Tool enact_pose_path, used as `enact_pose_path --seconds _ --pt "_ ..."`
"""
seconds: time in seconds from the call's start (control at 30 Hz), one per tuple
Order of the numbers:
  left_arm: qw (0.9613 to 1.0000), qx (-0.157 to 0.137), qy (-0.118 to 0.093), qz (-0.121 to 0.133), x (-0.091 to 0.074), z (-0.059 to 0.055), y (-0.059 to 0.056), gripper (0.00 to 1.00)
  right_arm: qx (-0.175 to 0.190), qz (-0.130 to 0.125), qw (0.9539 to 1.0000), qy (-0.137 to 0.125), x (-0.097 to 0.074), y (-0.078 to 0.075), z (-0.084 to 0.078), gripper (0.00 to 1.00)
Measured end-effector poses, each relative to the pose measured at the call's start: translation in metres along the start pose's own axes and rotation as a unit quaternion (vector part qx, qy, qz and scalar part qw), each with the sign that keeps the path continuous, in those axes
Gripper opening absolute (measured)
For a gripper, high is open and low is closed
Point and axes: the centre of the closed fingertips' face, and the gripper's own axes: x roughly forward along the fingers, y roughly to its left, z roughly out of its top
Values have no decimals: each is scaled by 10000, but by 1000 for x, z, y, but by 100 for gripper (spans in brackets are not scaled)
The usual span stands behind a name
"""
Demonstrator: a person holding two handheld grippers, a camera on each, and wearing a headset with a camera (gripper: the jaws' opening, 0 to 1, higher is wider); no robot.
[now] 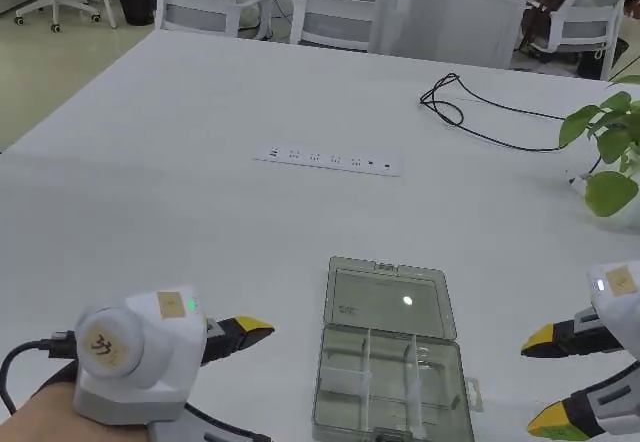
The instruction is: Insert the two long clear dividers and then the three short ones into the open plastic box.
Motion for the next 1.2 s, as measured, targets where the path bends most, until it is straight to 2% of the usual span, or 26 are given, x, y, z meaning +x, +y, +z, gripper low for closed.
enact_pose_path --seconds 0.2,0.3,0.5,0.87,1.13,1.2 --pt "10000 -14 13 2 0 -1 1 98 -112 60 9993 356 7 -2 -28 51" --pt "10000 -20 24 -3 0 -2 1 98 -279 106 9975 647 12 -3 -45 50" --pt "10000 -45 40 -8 0 -3 1 98 -363 146 9955 859 21 -6 -63 49" --pt "9999 -69 83 -3 -1 -4 3 97 -656 152 9896 1274 34 -13 -88 45" --pt "9999 -106 62 -9 0 -3 4 96 -873 117 9856 1445 37 -15 -96 42" --pt "9999 -108 71 -15 0 -3 4 96 -845 104 9859 1441 36 -17 -96 41"
